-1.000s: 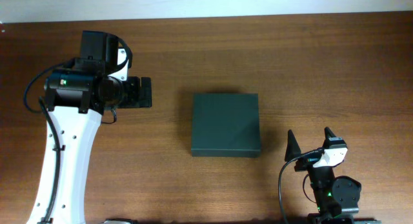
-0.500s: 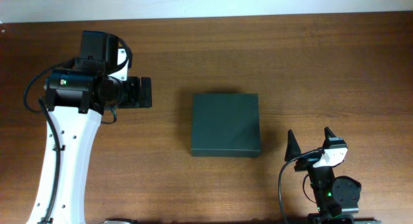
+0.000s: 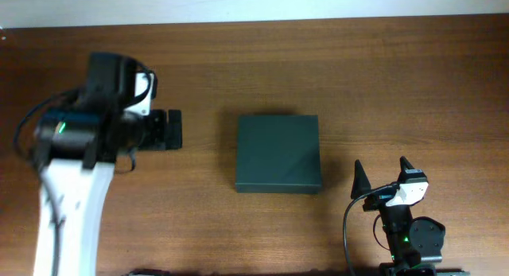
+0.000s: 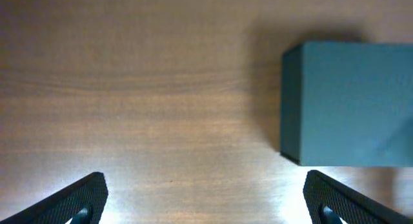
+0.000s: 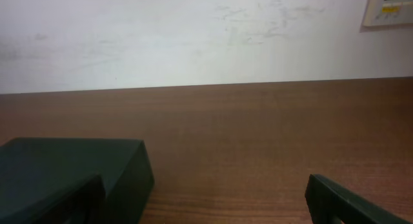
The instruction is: Pack container
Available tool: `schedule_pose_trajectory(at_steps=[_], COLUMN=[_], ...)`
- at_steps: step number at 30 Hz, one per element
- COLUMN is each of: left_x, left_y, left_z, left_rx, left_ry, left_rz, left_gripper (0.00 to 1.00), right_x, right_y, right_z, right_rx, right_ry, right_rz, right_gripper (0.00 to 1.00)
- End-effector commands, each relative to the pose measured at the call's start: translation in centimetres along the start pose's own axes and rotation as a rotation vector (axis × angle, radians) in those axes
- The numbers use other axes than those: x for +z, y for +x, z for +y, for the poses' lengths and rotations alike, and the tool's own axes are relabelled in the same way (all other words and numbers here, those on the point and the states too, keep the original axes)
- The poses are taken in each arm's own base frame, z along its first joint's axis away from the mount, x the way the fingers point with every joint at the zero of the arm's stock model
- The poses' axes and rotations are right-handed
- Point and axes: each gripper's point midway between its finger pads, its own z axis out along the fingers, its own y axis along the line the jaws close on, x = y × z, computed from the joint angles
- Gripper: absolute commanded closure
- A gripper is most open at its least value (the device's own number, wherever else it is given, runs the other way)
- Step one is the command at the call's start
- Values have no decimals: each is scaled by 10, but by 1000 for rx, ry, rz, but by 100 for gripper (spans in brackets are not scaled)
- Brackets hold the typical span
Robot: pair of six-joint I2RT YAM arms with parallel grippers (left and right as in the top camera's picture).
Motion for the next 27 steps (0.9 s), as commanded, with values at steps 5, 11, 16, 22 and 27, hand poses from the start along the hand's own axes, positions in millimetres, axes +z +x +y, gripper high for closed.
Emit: schedule_pose_trajectory(at_steps=[5, 11, 16, 22, 27], left_x=[-78, -101, -80, -62, -55], left_y=[-6, 17, 43, 50, 49], left_z=[-4, 2, 8, -3, -10], left_rx=[1, -9, -26, -30, -4], left_ry=[58, 61, 59, 143, 195], left_rz=[-345, -522, -573, -715, -866], left_gripper=[1, 1, 1, 1, 1], right_x=[0, 0, 0, 0, 0], right_y=[1, 1, 1, 1, 2], right_z=[2, 2, 2, 2, 2], right_rx=[7, 7, 7, 7, 7], right_ry=[-9, -9, -9, -9, -9], right_rz=[0, 0, 0, 0, 1], right_gripper=[1, 1, 1, 1, 1])
